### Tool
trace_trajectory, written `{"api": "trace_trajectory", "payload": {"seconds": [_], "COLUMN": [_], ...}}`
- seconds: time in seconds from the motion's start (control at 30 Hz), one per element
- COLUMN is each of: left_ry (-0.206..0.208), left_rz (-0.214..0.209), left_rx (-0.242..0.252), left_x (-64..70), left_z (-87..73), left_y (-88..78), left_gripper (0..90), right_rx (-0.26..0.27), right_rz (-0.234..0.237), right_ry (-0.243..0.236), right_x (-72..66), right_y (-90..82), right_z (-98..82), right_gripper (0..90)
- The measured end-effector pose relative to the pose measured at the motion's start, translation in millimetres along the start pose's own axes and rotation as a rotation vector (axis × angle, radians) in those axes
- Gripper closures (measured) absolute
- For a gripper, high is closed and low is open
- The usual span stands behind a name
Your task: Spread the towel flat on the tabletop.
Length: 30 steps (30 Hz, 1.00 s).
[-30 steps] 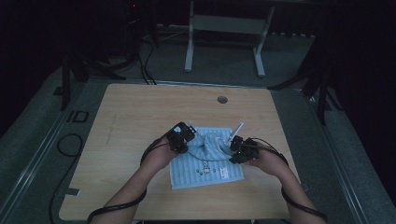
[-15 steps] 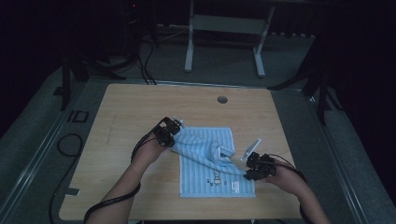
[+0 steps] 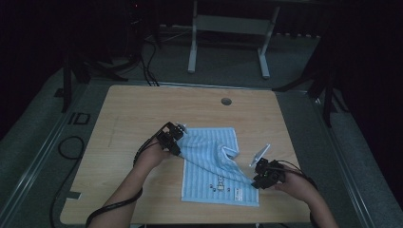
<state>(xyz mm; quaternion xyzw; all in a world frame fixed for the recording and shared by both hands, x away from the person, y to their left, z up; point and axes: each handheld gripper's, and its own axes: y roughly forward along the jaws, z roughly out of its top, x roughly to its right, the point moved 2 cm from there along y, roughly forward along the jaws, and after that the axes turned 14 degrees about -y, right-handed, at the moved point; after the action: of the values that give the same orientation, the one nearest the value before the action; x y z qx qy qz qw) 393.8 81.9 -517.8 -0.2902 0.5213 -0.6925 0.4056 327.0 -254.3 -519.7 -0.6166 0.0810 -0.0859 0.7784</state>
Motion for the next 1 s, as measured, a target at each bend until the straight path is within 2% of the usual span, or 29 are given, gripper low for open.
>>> {"api": "trace_trajectory", "payload": {"seconds": [0.03, 0.17, 0.2, 0.3, 0.43, 0.47, 0.5, 0.6, 0.73, 0.77, 0.87, 1.0], "left_ry": [0.008, 0.055, 0.07, 0.146, 0.243, 0.256, 0.253, 0.264, 0.264, 0.268, 0.25, 0.228], "left_rz": [0.0, -0.067, -0.094, -0.135, -0.161, -0.172, -0.177, -0.16, -0.16, -0.156, -0.17, -0.184], "left_rx": [0.022, 0.067, 0.061, 0.038, -0.005, -0.013, -0.016, -0.028, -0.035, -0.041, -0.04, -0.04], "left_x": [3.2, 24.3, 32.1, 57.7, 90.1, 95.4, 99.2, 105.1, 106.0, 105.6, 103.1, 98.1], "left_z": [-4.0, -24.0, -28.8, -41.7, -54.2, -55.6, -56.2, -56.0, -54.2, -54.3, -57.9, -67.4], "left_y": [-5.6, -21.0, -22.0, -18.8, -6.7, -3.8, -0.7, 5.4, 5.5, 5.2, 4.7, 2.0], "left_gripper": [48.2, 45.8, 45.8, 45.8, 45.8, 45.8, 45.8, 45.7, 44.8, 44.8, 44.8, 44.8], "right_rx": [-0.001, 0.018, 0.025, 0.041, 0.055, 0.052, 0.043, -0.001, -0.04, -0.04, -0.087, -0.064], "right_rz": [-0.01, -0.053, -0.057, -0.08, -0.099, -0.099, -0.098, -0.093, -0.08, -0.08, -0.126, -0.136], "right_ry": [0.002, 0.022, 0.029, 0.026, 0.029, 0.036, 0.034, 0.019, -0.005, -0.005, -0.009, 0.018], "right_x": [3.1, 16.5, 20.1, 31.5, 46.8, 50.5, 53.8, 61.1, 67.7, 67.7, 72.1, 79.3], "right_y": [-3.8, -21.3, -25.0, -30.5, -26.0, -23.0, -19.2, -6.0, 13.2, 13.2, 21.3, 15.0], "right_z": [-0.4, 3.5, 6.2, 19.2, 43.6, 50.1, 56.2, 73.0, 93.7, 93.7, 98.6, 96.3], "right_gripper": [67.7, 65.2, 65.2, 64.2, 57.8, 55.4, 53.9, 53.5, 55.4, 55.4, 82.4, 86.1]}}
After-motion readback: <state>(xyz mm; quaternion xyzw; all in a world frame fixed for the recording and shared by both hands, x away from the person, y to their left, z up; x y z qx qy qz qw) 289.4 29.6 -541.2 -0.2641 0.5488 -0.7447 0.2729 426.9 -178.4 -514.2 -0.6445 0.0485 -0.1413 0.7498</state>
